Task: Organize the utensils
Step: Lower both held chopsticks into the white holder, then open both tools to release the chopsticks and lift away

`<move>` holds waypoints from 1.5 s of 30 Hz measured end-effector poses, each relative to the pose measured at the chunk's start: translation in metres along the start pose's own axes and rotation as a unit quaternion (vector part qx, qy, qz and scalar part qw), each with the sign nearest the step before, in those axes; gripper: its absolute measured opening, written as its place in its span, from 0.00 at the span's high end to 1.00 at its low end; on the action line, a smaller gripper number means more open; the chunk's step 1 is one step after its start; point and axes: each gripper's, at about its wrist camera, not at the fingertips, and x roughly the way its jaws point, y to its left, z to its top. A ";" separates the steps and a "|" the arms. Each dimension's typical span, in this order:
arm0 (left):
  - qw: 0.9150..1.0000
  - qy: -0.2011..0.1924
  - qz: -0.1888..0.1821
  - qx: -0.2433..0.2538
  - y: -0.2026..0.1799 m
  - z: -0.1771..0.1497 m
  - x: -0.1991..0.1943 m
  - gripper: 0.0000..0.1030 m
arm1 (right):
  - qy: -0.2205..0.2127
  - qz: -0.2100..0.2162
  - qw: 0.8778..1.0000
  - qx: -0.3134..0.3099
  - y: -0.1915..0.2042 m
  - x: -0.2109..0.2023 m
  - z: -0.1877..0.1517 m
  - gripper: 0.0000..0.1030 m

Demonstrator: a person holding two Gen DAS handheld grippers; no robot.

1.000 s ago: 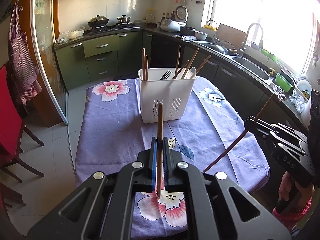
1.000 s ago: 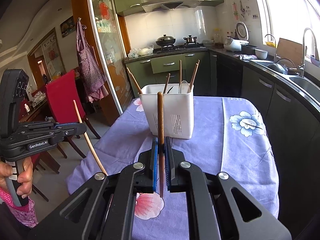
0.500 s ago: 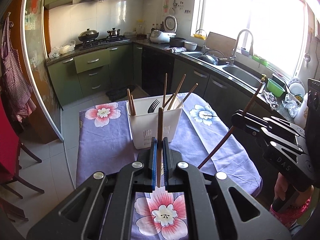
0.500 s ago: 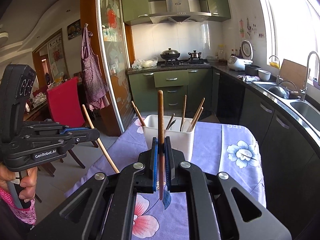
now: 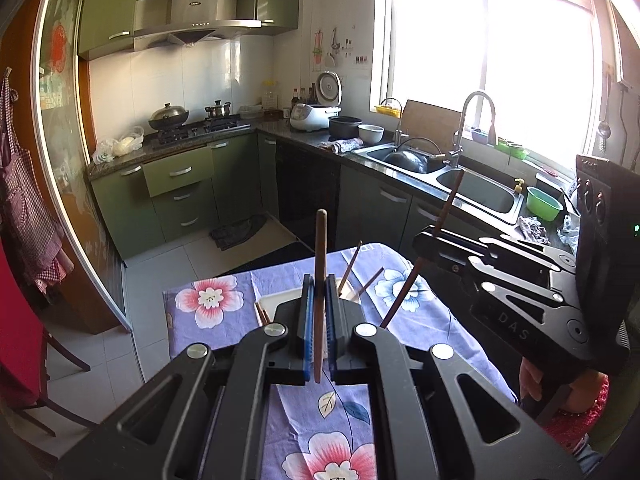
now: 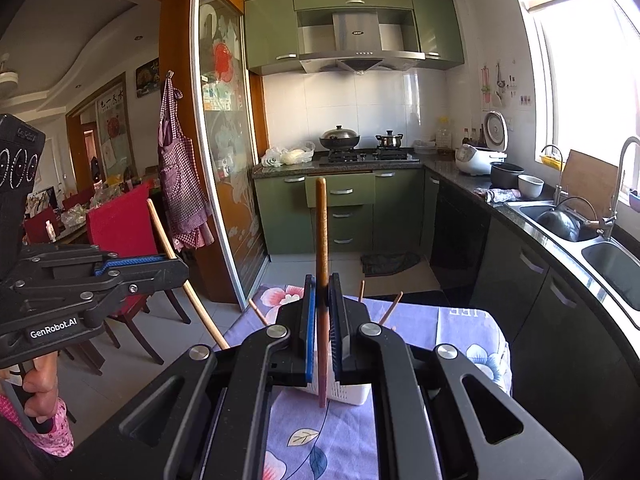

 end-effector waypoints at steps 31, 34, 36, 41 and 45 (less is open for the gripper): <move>0.996 0.081 0.017 -0.016 0.042 0.023 0.140 0.85 | 0.076 0.013 0.997 0.032 -0.039 0.155 0.002 0.88; 0.997 0.071 0.018 -0.018 0.041 0.023 0.125 0.82 | 0.059 0.013 0.998 0.029 -0.033 0.132 0.002 0.88; 0.998 0.057 0.020 -0.018 0.039 0.022 0.109 0.75 | 0.049 0.014 0.998 0.023 -0.028 0.114 0.003 0.86; 0.999 0.036 0.019 -0.019 0.028 0.008 0.069 0.70 | 0.031 0.014 0.999 0.012 -0.018 0.064 -0.009 0.78; 0.999 0.029 0.013 -0.028 0.022 -0.018 0.039 0.67 | 0.014 0.011 1.000 0.015 -0.012 0.017 -0.030 0.78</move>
